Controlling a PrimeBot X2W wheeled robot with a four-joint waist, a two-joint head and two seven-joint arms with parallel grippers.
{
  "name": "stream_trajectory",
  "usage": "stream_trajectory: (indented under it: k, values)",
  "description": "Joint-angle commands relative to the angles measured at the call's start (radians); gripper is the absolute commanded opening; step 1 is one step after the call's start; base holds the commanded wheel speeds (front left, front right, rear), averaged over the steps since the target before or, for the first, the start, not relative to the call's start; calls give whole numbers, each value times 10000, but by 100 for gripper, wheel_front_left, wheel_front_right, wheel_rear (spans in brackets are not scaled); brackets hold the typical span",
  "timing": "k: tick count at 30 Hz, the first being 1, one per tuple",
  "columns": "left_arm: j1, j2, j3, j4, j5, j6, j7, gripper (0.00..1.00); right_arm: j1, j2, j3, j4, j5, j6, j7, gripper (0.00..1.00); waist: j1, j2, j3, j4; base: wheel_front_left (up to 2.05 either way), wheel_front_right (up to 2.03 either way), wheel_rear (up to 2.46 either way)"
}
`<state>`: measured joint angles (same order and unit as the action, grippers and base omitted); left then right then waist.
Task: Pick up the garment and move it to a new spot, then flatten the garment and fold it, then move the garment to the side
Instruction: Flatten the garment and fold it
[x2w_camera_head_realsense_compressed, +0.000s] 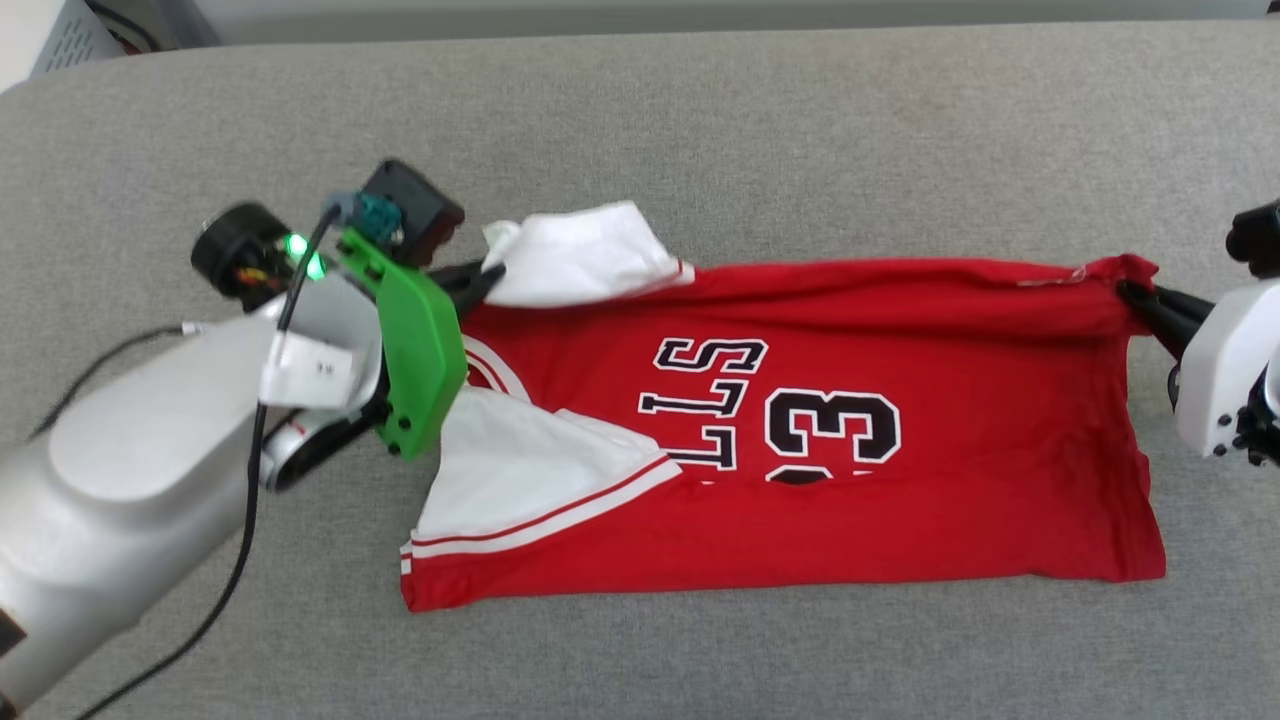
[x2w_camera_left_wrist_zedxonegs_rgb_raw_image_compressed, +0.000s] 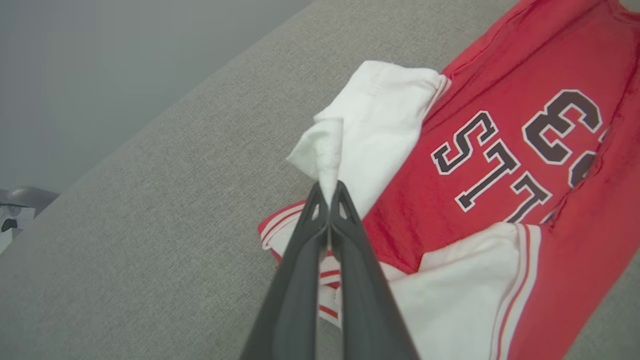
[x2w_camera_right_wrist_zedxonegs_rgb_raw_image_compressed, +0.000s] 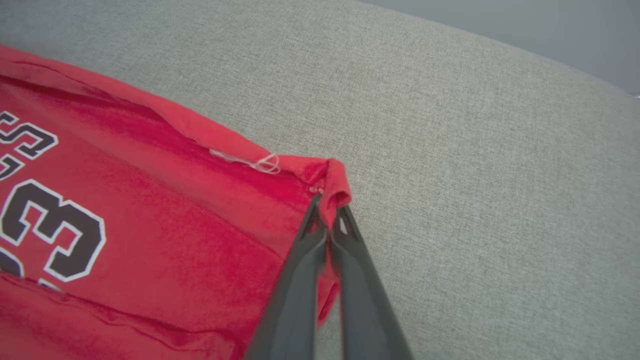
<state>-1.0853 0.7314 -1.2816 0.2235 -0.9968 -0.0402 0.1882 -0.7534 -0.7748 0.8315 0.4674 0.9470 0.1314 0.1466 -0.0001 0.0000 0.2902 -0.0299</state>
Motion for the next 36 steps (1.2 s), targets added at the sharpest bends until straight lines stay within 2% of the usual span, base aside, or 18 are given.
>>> stream_trajectory:
  k: [1, 9, 15, 25, 36]
  values:
    - [460, 130, 22, -208, -216, 191, -139, 0, 256, -29, 68, -66, 67, -7, -156, 0, 1, 0, -223, 43, 0, 0, 0]
    - [2157, 574, 19, -985, -455, 850, -540, 0, 1128, -115, 190, -401, 238, -7, -671, 0, 1, 0, -640, 50, 0, 0, 0]
    - [3123, 596, 16, -1010, -589, 1050, -638, 0, 1914, -241, 56, -735, 328, -7, -1024, 0, 1, 0, -805, 50, 0, 0, 0]
    - [3913, 527, 16, -704, -819, 1128, -980, 0, 3240, -290, -513, -1194, 344, -7, -1429, 0, 1, 0, -882, 38, 0, 0, 0]
    - [4352, 328, 21, -155, -967, 1193, -1325, 0, 4450, 70, -1294, -1225, 394, -7, -1531, 0, 1, 0, -925, -25, 0, 0, 0]
